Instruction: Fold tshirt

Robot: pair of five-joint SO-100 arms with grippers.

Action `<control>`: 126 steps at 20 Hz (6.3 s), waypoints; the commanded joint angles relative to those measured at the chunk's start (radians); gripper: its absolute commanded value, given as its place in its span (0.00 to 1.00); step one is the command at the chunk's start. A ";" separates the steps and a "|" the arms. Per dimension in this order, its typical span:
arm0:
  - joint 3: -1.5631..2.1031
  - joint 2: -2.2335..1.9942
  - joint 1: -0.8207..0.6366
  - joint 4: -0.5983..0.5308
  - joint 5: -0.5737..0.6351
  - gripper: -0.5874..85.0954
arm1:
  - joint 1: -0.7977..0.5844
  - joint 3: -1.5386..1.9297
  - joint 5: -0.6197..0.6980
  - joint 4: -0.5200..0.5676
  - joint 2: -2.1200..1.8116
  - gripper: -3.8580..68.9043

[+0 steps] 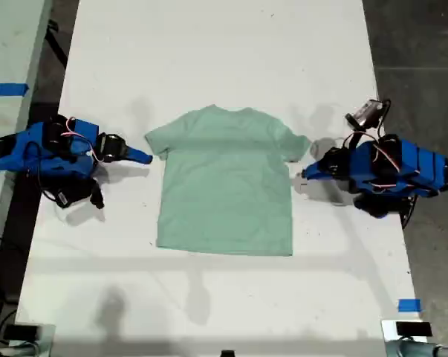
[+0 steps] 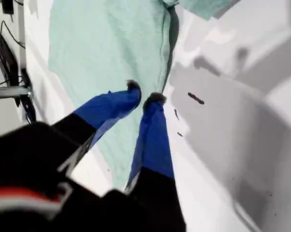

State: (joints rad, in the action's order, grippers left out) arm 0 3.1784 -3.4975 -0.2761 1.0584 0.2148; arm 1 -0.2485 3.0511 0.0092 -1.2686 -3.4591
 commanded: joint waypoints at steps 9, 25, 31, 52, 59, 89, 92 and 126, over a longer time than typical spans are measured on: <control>-0.075 0.046 -0.012 -0.115 -0.238 0.01 | 0.089 -0.064 0.149 -0.014 -0.002 0.07; -1.339 1.532 -0.373 0.305 0.310 0.01 | -0.371 -1.161 0.879 -0.236 1.249 0.05; -1.347 1.534 -0.420 0.314 0.368 0.01 | -0.532 -1.161 1.060 -0.230 1.266 0.40; -1.289 1.568 -0.396 0.247 0.374 0.01 | -0.690 -0.799 1.258 0.419 1.704 0.09; -1.281 1.571 -0.382 0.242 0.373 0.01 | -0.646 -0.946 1.200 0.179 1.614 0.04; -1.310 1.554 -0.382 0.244 0.359 0.03 | -0.167 -2.080 0.930 -0.052 1.914 0.37; -1.315 1.554 -0.379 0.253 0.356 0.09 | -0.184 -1.971 0.939 -0.115 1.776 0.35; -1.496 2.212 -0.604 0.229 0.489 0.02 | -0.170 -1.330 0.877 -0.005 1.299 0.39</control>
State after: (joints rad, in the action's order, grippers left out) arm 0 1.6276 -1.1536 -0.8468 1.2809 0.7164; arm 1 -0.4126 1.7211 0.8958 -1.3070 -2.0985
